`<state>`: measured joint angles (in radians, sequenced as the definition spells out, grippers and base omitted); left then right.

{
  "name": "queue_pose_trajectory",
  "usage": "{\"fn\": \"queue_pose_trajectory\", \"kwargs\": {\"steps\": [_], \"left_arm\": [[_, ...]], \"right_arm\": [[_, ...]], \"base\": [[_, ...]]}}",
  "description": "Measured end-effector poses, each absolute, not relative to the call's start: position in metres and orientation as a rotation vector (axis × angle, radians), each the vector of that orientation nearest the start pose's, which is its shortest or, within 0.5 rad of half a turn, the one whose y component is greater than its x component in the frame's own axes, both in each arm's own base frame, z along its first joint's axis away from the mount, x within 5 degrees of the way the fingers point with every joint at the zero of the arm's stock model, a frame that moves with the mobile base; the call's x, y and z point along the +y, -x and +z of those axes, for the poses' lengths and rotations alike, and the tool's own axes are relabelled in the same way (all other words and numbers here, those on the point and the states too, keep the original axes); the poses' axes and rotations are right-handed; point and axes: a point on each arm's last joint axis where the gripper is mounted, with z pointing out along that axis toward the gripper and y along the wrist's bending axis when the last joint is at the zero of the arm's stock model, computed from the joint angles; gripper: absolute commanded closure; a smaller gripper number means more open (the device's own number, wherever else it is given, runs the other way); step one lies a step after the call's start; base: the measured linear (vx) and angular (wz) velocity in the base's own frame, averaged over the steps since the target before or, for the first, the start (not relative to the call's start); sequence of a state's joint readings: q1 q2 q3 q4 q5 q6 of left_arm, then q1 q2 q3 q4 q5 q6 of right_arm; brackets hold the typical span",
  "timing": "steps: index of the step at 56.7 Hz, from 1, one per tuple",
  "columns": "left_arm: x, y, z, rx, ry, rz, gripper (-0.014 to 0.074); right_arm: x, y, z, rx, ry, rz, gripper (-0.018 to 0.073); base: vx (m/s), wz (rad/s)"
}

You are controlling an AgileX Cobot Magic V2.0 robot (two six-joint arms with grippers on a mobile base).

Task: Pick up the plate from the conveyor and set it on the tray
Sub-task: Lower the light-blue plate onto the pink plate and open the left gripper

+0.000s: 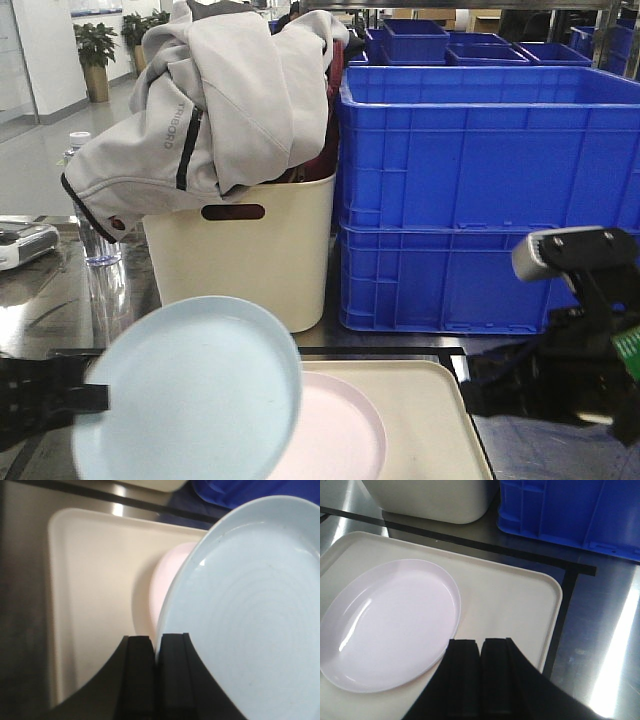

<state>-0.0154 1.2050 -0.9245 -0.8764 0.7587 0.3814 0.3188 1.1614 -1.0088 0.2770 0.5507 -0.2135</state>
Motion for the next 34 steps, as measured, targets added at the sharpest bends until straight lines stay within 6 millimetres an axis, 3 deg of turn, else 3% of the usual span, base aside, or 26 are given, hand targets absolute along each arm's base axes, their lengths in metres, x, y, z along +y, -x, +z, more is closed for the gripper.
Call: {"fn": "queue_pose_trajectory", "kwargs": {"steps": [13, 34], "left_arm": [[-0.077, -0.271, 0.294, 2.352, 0.091, -0.907, 0.0596], [-0.109, -0.31, 0.284, 2.385, 0.019, -0.937, 0.0591]], "right_arm": [[0.088, -0.228, 0.349, 2.131, 0.392, 0.346, 0.0575], [0.088, -0.229, 0.349, 2.122, 0.388, 0.345, 0.0575]], "base": [[0.0, 0.0], [0.0, 0.0]]}}
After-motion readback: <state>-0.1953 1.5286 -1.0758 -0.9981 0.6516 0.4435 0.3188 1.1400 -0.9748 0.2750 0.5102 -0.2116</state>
